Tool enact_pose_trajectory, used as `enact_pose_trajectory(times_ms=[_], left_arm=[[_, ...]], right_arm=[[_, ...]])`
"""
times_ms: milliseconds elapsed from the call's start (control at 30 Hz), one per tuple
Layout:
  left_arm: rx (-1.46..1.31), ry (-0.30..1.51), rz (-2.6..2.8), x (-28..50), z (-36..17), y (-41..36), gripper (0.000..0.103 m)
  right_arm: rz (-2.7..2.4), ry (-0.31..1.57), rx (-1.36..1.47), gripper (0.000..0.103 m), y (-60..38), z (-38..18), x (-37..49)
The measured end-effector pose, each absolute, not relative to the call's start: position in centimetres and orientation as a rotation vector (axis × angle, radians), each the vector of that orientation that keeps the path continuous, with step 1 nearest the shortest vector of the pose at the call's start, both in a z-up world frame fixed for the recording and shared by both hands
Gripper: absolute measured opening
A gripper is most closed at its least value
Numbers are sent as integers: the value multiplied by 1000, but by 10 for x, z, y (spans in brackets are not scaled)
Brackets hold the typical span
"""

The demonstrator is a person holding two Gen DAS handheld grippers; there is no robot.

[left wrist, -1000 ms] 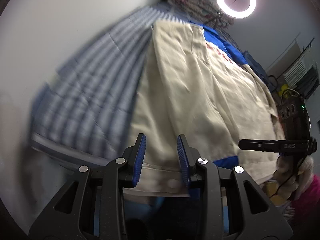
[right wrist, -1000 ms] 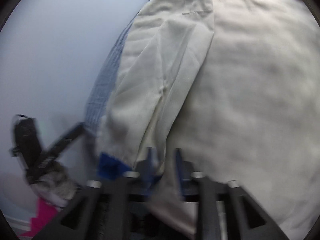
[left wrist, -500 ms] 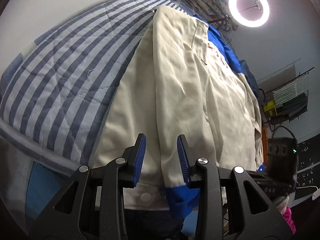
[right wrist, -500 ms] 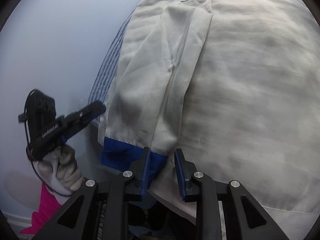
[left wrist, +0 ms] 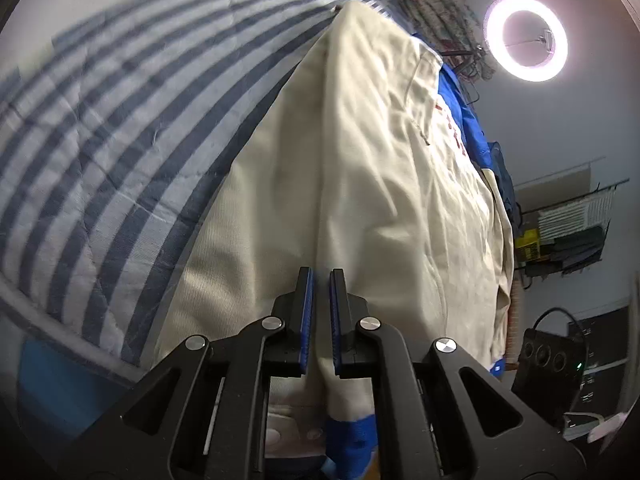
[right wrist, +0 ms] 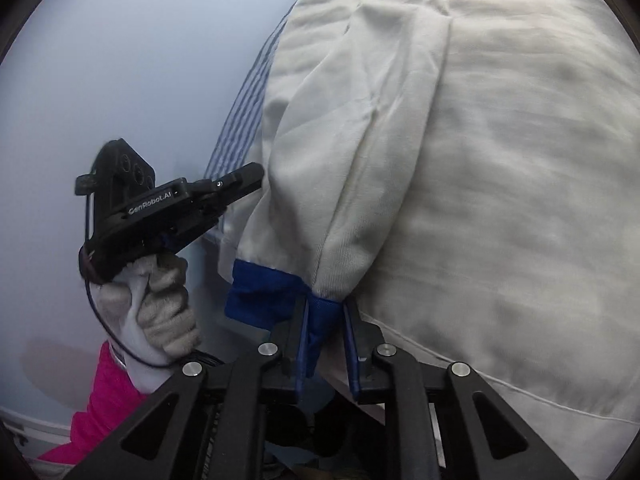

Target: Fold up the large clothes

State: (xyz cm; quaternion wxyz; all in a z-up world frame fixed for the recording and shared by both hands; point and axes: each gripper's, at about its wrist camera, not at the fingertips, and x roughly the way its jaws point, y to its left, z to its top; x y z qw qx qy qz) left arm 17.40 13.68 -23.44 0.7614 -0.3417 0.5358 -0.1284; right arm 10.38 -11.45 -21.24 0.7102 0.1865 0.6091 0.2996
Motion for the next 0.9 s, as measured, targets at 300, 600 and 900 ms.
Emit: enact_pose_trajectory(times_ms=[300, 600, 900], left_arm=[[-771, 1191, -331, 178, -242, 132, 5], [-555, 1066, -172, 165, -203, 134, 0], [-701, 1106, -218, 137, -209, 167, 36]], right_arm=[[674, 1365, 459, 13, -125, -219, 100], [710, 1321, 447, 8, -121, -208, 107], [726, 1279, 467, 55, -114, -205, 109]])
